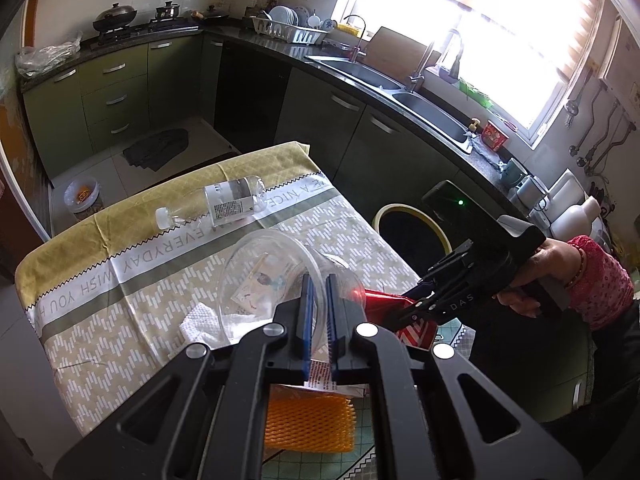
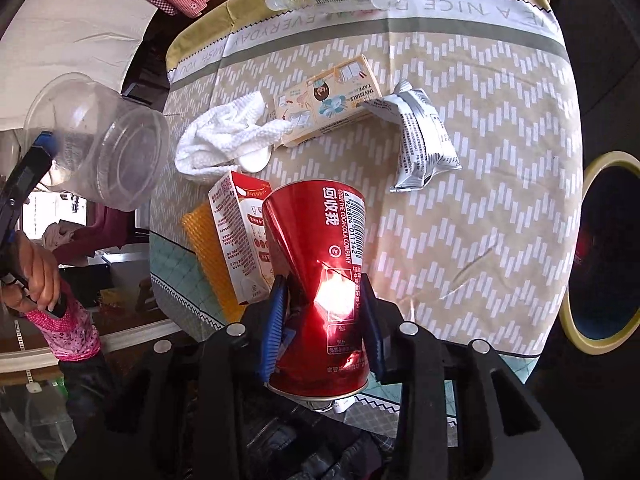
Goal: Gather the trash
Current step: 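Carry the can over the bin and open right tool while left carries the cup toward the bin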
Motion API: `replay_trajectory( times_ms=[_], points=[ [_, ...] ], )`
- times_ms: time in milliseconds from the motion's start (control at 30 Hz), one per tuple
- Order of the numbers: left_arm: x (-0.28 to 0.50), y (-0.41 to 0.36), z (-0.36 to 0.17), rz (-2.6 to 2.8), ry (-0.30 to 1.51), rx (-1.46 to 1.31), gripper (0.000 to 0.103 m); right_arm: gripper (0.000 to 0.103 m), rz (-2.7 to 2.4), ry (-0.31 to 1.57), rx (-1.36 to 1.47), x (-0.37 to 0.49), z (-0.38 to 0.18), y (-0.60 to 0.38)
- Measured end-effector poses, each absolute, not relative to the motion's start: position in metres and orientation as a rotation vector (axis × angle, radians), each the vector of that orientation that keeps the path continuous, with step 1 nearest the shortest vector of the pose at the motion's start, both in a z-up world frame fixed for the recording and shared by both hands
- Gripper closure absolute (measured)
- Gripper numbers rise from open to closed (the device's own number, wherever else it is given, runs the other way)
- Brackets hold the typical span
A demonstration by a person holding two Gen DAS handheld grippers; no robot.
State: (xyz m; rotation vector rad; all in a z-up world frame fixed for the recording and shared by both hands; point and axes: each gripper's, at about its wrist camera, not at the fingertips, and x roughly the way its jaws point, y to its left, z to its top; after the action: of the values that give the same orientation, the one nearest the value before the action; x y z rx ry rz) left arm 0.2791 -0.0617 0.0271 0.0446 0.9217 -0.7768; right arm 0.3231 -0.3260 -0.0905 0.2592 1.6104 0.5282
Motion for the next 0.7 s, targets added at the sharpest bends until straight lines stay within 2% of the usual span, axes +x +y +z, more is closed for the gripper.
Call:
replay_trajectory(
  times_ms=[300, 533, 700],
  points=[
    [0.281, -0.09, 0.032, -0.813, 0.928, 0.054, 0.097, 0.068, 0.478, 1.525, 0.36, 0.339, -0.072, -0.385],
    [0.278, -0.124, 0.034, -0.876, 0.929, 0.072, 0.097, 0.068, 0.292, 1.433, 0.461, 0.338, -0.065, -0.494],
    [0.274, -0.152, 0.038, -0.924, 0.931, 0.092, 0.097, 0.068, 0.077, 1.409, 0.445, 0.343, -0.09, -0.572]
  ],
)
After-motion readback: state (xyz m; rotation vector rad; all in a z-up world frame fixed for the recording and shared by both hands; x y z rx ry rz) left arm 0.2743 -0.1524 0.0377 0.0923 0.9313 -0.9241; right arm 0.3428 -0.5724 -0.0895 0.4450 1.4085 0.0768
